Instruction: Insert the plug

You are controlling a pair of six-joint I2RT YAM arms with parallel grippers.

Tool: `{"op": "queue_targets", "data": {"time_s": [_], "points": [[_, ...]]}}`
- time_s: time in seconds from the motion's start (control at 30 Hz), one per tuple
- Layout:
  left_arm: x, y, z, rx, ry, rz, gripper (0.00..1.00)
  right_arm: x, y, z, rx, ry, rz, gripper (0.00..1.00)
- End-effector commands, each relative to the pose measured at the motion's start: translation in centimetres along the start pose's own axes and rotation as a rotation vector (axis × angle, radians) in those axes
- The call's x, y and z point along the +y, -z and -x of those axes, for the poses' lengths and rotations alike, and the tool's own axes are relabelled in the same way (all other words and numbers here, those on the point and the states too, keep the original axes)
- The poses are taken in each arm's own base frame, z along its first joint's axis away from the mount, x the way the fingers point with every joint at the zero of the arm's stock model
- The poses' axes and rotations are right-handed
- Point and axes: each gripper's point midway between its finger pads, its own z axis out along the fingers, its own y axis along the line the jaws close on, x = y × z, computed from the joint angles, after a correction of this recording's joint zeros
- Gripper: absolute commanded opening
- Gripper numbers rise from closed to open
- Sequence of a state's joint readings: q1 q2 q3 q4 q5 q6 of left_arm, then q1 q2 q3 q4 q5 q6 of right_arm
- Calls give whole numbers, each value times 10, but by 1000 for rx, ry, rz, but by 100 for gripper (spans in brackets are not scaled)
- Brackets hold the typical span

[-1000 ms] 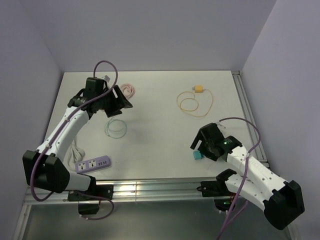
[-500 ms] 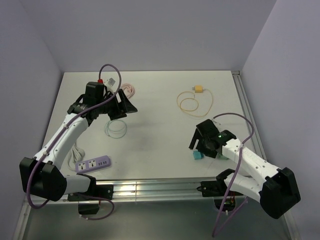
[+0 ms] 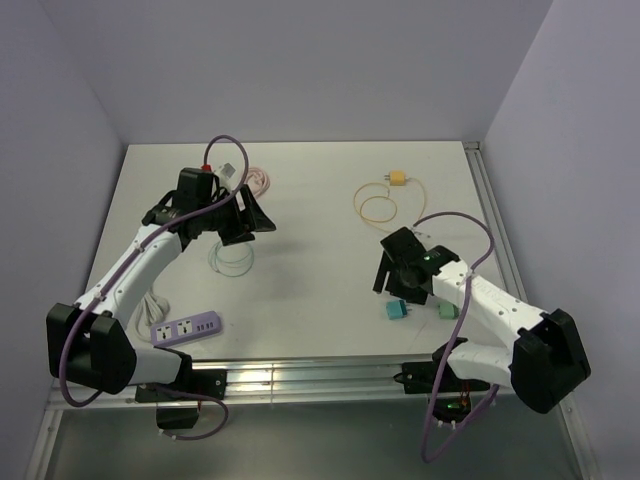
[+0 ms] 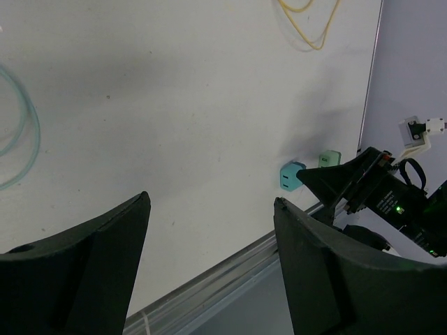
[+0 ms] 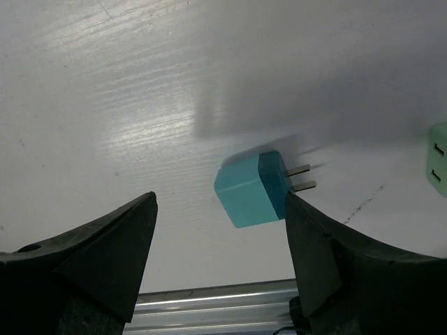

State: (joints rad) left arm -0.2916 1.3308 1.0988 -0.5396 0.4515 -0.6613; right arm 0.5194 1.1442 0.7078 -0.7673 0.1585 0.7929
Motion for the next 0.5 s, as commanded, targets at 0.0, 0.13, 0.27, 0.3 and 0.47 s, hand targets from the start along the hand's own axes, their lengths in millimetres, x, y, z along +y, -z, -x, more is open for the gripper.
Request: {"op": "queue_targets", "data": {"time_s": [0.0, 0.13, 0.27, 0.3, 0.47], "points": [[-3, -1, 3, -10, -39, -22, 76, 0, 3, 8, -28, 41, -48, 80], [1, -4, 2, -1, -33, -13, 75, -1, -6, 2, -8, 71, -87, 79], [4, -7, -1, 10, -28, -9, 75, -2, -9, -2, -10, 91, -104, 79], [5, -7, -1, 9, -27, -6, 75, -1, -10, -3, -10, 95, -101, 78], [6, -8, -2, 15, -27, -4, 75, -1, -17, -6, 4, 109, -109, 76]]}}
